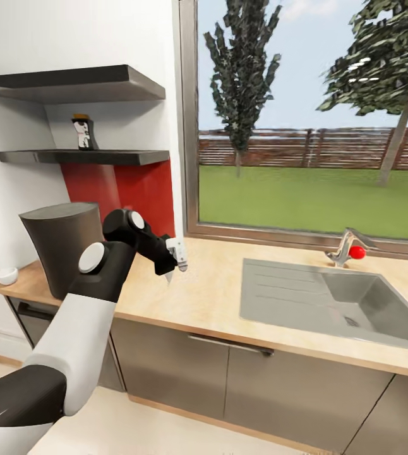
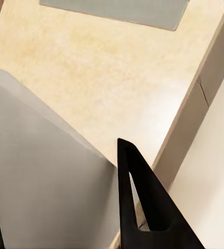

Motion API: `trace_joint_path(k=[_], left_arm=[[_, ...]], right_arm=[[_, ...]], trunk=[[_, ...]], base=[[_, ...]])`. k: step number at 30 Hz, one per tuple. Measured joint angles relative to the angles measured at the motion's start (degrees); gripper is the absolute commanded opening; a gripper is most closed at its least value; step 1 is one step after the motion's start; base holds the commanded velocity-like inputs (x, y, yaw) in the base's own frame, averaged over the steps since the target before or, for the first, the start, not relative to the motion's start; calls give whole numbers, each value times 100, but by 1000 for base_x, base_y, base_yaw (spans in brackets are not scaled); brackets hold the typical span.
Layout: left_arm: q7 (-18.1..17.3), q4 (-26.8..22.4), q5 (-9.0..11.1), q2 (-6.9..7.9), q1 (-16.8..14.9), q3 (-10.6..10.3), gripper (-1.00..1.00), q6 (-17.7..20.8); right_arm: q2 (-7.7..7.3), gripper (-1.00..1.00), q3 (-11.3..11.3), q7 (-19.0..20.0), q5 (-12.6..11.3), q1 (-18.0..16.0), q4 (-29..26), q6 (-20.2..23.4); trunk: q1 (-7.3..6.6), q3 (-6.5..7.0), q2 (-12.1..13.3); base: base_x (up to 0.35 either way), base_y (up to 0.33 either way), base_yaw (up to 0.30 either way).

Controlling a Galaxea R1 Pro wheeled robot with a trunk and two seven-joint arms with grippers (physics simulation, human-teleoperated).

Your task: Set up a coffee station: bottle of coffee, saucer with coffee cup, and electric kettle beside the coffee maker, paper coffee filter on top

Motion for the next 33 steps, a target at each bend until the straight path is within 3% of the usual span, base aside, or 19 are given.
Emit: trace_joint_path(k=[10, 12, 17, 18, 22, 27, 29, 30, 33], left_arm=[[-1, 0, 22, 61, 19, 121, -100, -6], [-2, -1, 52, 132, 65, 383, -100, -22], [3, 41, 298, 354, 353, 1338, -100, -148], [2, 65, 497, 478, 449, 1606, -100, -292], [-3, 89, 1352, 745, 906, 2163, -100, -812], [-2, 81, 2588, 1136, 1550, 2862, -100, -998], [-2, 86, 3049, 1318, 1760, 3018, -100, -1016], [-2, 78, 3390, 1414, 1931, 3076, -100, -1022], [-1, 41, 4053, 1569, 2245, 3221, -100, -1035]], right_arm=[[0, 100, 0, 1, -1, 0, 0, 1], [0, 100, 0, 1, -1, 0, -1, 1], [0, 100, 0, 2, -1, -1, 1, 1], [0, 100, 0, 1, -1, -1, 1, 1], [6, 100, 1, 2, -1, 0, 0, 1], [16, 100, 7, 1, -1, 0, -2, 1], [22, 100, 8, 1, -1, 0, -3, 1], [24, 100, 8, 2, -1, 0, -2, 1], [26, 100, 8, 2, -1, 0, -6, 0]], trunk=[[-2, 0, -1], [-2, 0, 0], [-2, -1, 0], [-2, -1, 0], [-2, -1, 0], [-2, 0, -1], [-2, 0, -1], [-2, -1, -1], [-2, 0, -1]], base=[[-176, -121, 21], [-20, -14, 195], [-5, -3, 258], [-1, -1, 274], [0, 0, 277], [0, 0, 278], [0, 0, 278], [0, 0, 278], [0, 0, 278]])
